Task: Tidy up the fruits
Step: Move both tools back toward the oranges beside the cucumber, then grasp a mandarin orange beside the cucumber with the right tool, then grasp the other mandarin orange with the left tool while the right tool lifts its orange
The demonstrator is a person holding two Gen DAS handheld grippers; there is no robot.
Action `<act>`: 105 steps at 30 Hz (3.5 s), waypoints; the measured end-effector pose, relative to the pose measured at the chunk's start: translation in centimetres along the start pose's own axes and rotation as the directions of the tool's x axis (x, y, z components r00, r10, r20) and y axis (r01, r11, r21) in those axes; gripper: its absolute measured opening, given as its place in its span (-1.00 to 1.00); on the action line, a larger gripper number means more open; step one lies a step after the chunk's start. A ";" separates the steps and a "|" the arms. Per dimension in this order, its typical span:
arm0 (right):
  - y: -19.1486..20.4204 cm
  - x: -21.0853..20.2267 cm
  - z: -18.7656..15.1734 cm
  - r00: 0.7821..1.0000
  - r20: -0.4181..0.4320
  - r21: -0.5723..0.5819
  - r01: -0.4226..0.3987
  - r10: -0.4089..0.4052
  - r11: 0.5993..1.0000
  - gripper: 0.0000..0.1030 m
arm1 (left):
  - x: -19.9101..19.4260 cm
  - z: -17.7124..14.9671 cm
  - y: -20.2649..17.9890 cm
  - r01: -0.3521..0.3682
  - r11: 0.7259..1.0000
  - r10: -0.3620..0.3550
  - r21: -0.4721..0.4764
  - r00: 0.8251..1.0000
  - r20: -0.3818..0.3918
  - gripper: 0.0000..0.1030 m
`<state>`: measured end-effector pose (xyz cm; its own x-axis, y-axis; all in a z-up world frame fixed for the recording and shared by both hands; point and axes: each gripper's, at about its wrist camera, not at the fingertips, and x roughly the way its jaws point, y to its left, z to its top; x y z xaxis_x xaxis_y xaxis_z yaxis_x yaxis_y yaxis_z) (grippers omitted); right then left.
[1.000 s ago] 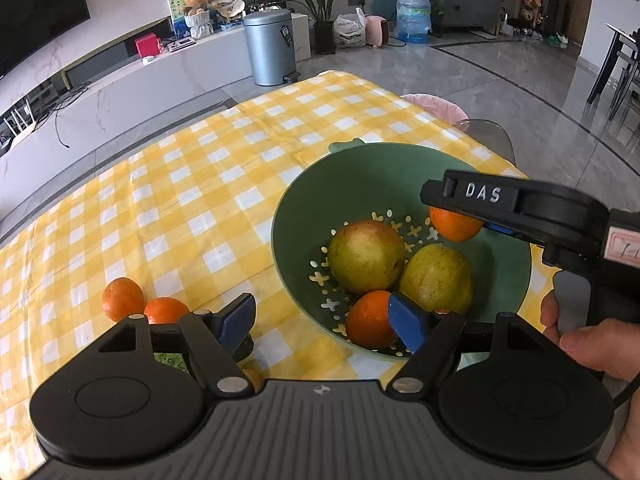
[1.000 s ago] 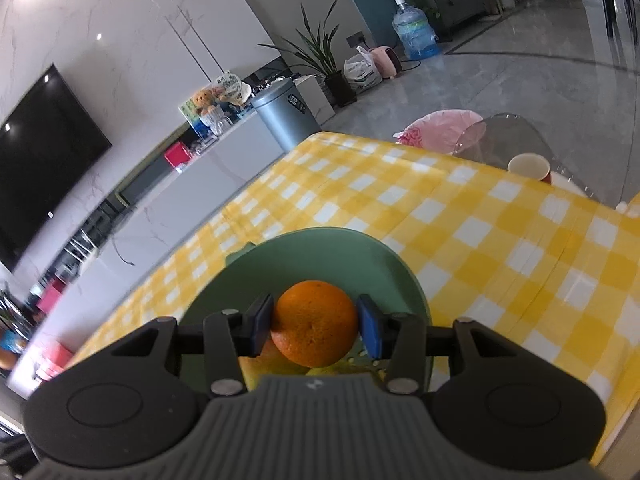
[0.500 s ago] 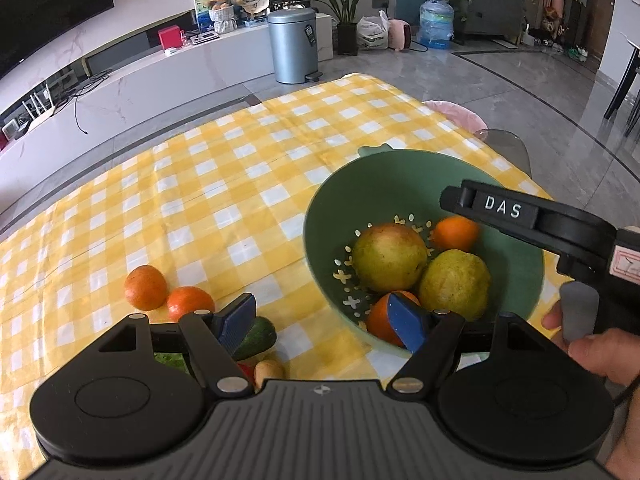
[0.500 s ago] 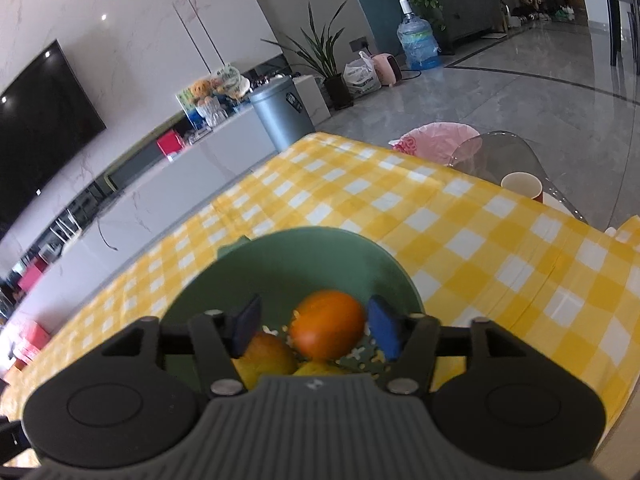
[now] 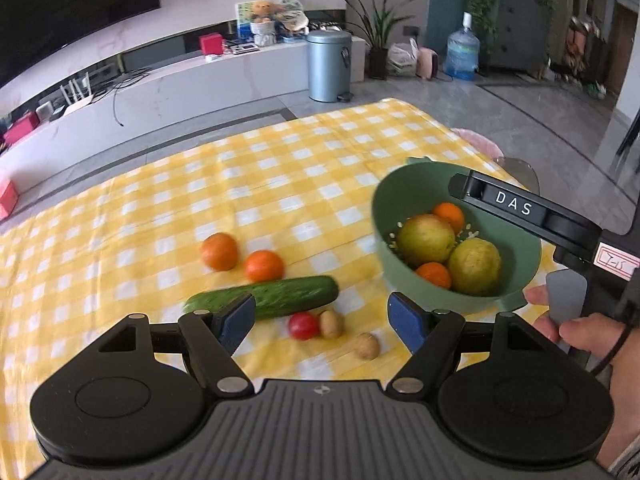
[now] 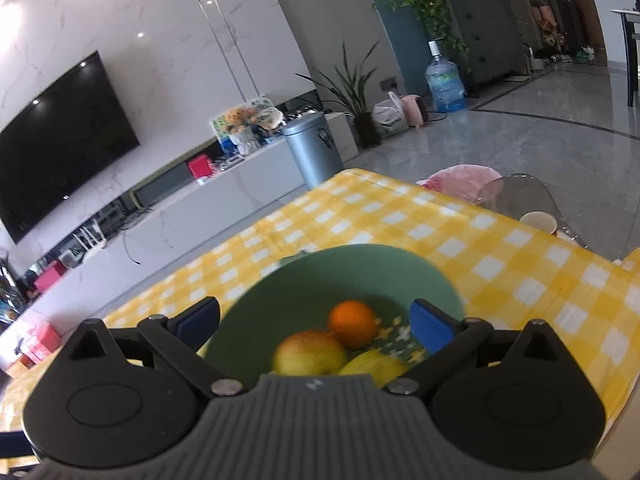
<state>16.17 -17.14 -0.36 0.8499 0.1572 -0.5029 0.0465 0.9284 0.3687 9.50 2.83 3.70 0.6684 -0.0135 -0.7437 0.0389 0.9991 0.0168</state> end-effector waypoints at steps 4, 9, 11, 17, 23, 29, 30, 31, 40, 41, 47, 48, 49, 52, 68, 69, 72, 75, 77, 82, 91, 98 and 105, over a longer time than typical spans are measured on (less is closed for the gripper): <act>2.7 -1.2 -1.3 0.996 -0.023 -0.042 -0.093 0.092 0.995 0.89 | -0.4 -1.5 2.7 -0.026 0.999 0.026 -0.035 1.000 0.006 0.71; 6.6 -1.7 -3.1 0.986 -0.052 -0.174 -0.164 0.157 0.971 0.80 | -0.7 -2.8 6.3 -0.023 0.994 0.024 -0.102 1.000 0.008 0.71; 7.9 -1.6 -3.8 0.980 -0.071 -0.206 -0.196 0.185 0.959 0.77 | -0.5 -2.5 7.4 -0.008 0.992 0.009 -0.130 1.000 0.010 0.71; 9.9 -1.0 -5.1 0.970 -0.119 -0.264 -0.238 0.214 0.935 0.71 | 0.0 0.8 10.4 0.066 0.957 -0.055 -0.284 0.997 0.045 0.71; 10.3 0.7 -5.8 0.974 -0.157 -0.301 -0.203 0.162 0.932 0.66 | 2.1 -0.3 12.9 0.036 0.953 -0.023 -0.299 0.999 0.047 0.71; 12.1 2.2 -7.5 0.973 -0.198 -0.419 -0.195 0.120 0.887 0.50 | 5.2 -3.0 17.3 -0.028 0.923 0.012 -0.385 0.999 -0.043 0.70; 12.5 2.4 -7.7 0.969 -0.209 -0.427 -0.213 0.133 0.879 0.50 | 5.5 -3.4 17.9 -0.025 0.918 0.006 -0.395 0.999 -0.049 0.70; 12.9 2.6 -7.9 0.965 -0.219 -0.435 -0.231 0.146 0.870 0.50 | 5.7 -3.8 18.4 -0.015 0.914 -0.006 -0.405 0.999 -0.050 0.70; 14.8 9.0 -4.8 0.852 -0.489 -0.096 -0.265 0.186 0.960 0.34 | 7.3 -5.0 20.0 0.023 0.887 -0.056 -0.462 0.997 -0.058 0.70; 15.5 10.0 -4.8 0.859 -0.498 -0.159 -0.221 0.115 0.962 0.35 | 7.4 -5.0 20.0 0.022 0.885 -0.056 -0.465 0.997 -0.059 0.70; 18.5 13.1 -4.8 0.865 -0.501 -0.311 -0.136 -0.040 0.941 0.31 | 8.0 -5.4 20.4 0.026 0.877 -0.072 -0.480 0.994 -0.079 0.70; 19.2 13.5 -5.0 0.864 -0.498 -0.360 -0.127 -0.075 0.924 0.31 | 8.3 -5.5 20.5 0.019 0.878 -0.074 -0.478 0.993 -0.097 0.70; 19.6 13.7 -5.2 0.856 -0.508 -0.389 -0.127 -0.097 0.912 0.23 | 8.5 -5.6 20.5 0.015 0.881 -0.076 -0.474 0.991 -0.110 0.70; 19.9 14.6 -5.8 0.834 -0.531 -0.426 -0.109 -0.151 0.898 0.01 | 8.5 -5.8 20.7 0.008 0.875 -0.076 -0.485 0.990 -0.119 0.70; 19.1 16.2 -6.7 0.835 -0.527 -0.327 -0.026 -0.160 0.945 -0.20 | 7.5 -6.1 22.3 -0.003 0.840 -0.069 -0.542 0.991 -0.113 0.70; 19.0 16.0 -6.7 0.838 -0.526 -0.311 -0.027 -0.148 0.950 -0.20 | 7.6 -6.2 22.4 -0.011 0.839 -0.065 -0.544 0.991 -0.120 0.70; 18.8 14.8 -6.5 0.846 -0.525 -0.252 -0.056 -0.088 0.966 -0.21 | 7.8 -6.3 22.5 -0.021 0.837 -0.060 -0.547 0.990 -0.129 0.70; 18.6 12.9 -6.1 0.868 -0.495 -0.224 -0.090 -0.034 0.971 -0.21 | 7.5 -6.2 22.4 -0.014 0.838 -0.057 -0.546 0.992 -0.112 0.70; 18.5 11.8 -5.8 0.881 -0.474 -0.204 -0.113 0.003 0.972 -0.21 | 7.4 -6.2 22.3 -0.008 0.843 -0.051 -0.538 0.994 -0.096 0.70; 18.1 10.2 -5.5 0.905 -0.422 -0.199 -0.159 0.062 0.967 -0.21 | 7.4 -5.9 20.7 -0.012 0.869 0.003 -0.494 1.000 -0.020 0.70; 16.7 9.4 -4.8 0.916 -0.384 -0.189 -0.197 0.112 0.962 -0.21 | 6.7 -5.7 16.9 -0.018 0.934 0.063 -0.358 0.991 0.114 0.70; 15.6 7.4 -2.4 0.933 -0.314 -0.159 -0.234 0.175 0.959 -0.21 | 5.8 -4.3 13.7 -0.086 0.979 0.117 -0.183 0.979 0.167 0.70; 14.3 6.4 -0.3 0.947 -0.253 -0.145 -0.237 0.195 0.961 -0.21 | 8.0 -1.9 13.0 -0.140 0.979 0.156 -0.150 0.983 0.095 0.67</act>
<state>22.16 -2.74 1.48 0.6815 0.4157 -0.6023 -0.2326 0.9034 0.3603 13.94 15.74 -3.36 0.7338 0.1384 -0.6651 -0.1674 0.9857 0.0204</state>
